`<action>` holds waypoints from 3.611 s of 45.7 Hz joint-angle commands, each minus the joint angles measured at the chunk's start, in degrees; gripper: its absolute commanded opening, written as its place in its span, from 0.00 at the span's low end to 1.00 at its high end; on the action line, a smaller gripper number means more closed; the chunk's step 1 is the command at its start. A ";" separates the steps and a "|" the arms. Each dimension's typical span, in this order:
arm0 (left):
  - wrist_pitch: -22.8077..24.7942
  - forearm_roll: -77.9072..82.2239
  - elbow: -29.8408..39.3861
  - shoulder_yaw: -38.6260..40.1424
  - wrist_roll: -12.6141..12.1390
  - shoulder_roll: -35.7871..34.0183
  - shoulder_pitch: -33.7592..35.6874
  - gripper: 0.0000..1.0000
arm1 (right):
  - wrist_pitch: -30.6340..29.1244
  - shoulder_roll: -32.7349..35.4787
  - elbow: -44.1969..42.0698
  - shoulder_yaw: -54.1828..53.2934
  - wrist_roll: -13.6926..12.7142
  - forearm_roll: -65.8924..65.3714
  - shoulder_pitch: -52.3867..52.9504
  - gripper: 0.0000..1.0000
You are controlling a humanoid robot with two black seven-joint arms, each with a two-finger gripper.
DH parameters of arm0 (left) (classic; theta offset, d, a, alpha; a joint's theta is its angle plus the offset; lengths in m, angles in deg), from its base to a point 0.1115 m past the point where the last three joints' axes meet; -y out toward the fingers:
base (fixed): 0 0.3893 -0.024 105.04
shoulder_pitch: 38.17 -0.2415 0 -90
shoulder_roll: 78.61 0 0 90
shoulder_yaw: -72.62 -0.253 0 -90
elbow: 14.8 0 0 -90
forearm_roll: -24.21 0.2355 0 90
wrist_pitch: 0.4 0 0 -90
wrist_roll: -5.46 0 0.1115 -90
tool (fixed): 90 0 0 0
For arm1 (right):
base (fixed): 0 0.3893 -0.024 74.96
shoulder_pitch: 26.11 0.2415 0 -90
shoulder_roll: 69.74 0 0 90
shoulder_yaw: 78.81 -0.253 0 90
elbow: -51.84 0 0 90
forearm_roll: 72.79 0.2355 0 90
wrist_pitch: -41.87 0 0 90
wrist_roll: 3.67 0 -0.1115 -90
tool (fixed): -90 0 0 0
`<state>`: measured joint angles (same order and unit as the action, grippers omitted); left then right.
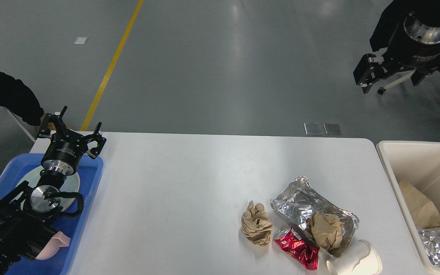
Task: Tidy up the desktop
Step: 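Lower the right gripper toward the silver foil bag beside the bin, then close the right gripper on the silver foil bag with brown paper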
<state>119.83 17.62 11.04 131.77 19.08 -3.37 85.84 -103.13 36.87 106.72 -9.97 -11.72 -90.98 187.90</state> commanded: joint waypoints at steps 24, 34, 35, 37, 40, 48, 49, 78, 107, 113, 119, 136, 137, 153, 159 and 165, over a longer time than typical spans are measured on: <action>0.00 0.00 0.00 0.00 0.00 0.00 0.00 0.96 | 0.00 1.32 0.40 0.59 -0.03 -0.09 -23.10 1.00; 0.00 0.00 0.00 0.00 0.00 0.00 0.00 0.96 | 1.11 2.11 0.84 0.15 -0.03 0.26 -33.48 1.00; 0.00 0.00 0.00 0.00 0.00 0.00 0.00 0.96 | 2.52 2.02 0.84 0.15 -0.03 0.26 -33.83 1.00; 0.00 0.00 0.00 0.00 0.00 0.00 0.00 0.96 | 4.89 1.85 0.93 -0.02 0.06 0.26 -34.71 1.00; 0.00 0.00 0.00 0.00 0.00 0.00 0.00 0.96 | 7.36 1.67 1.02 -0.64 0.06 0.26 -36.03 1.00; 0.00 0.00 0.00 0.00 0.00 0.00 0.00 0.96 | 10.61 1.41 1.02 -2.40 0.06 -0.01 -36.91 1.00; 0.00 0.00 0.00 0.00 0.00 0.00 0.00 0.96 | 11.05 1.41 1.02 -2.66 0.06 -0.09 -37.00 1.00; 0.00 0.00 0.00 0.00 0.00 0.00 0.00 0.96 | 29.95 2.20 5.59 -13.21 -0.12 9.47 -43.59 1.00; 0.00 0.00 0.00 0.00 0.00 0.00 0.00 0.96 | 25.91 6.32 4.62 -13.74 -0.12 14.58 -43.59 1.00; 0.00 0.00 0.00 0.00 0.00 0.00 0.00 0.96 | 29.07 8.96 2.69 -13.12 -0.12 15.73 -44.12 1.00; 0.00 0.00 0.00 0.00 0.00 0.00 0.00 0.96 | 30.04 9.05 1.29 -12.95 -0.12 14.85 -46.84 1.00; 0.00 0.00 0.00 0.00 0.00 0.00 0.00 0.96 | 31.27 9.05 -3.20 -13.30 -0.12 14.85 -53.17 1.00; 0.00 0.00 0.00 0.00 0.00 0.00 0.00 0.96 | 31.27 9.05 -3.37 -13.38 -0.03 14.85 -53.26 1.00; 0.00 0.00 0.00 0.00 0.00 0.00 0.00 0.96 | 31.27 8.53 -3.46 -13.65 -0.03 14.85 -53.26 1.00; 0.00 0.00 0.00 0.00 0.00 0.00 0.00 0.96 | 30.66 8.26 -2.85 -13.91 -0.12 14.94 -52.56 1.00; 0.00 0.00 0.00 0.00 0.00 0.00 0.00 0.96 | 30.92 7.91 -3.02 -13.82 -0.03 14.94 -52.56 1.00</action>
<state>119.83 17.62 11.04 131.77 19.08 -3.37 85.84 -72.37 44.92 103.78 -23.84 -11.78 -76.08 135.30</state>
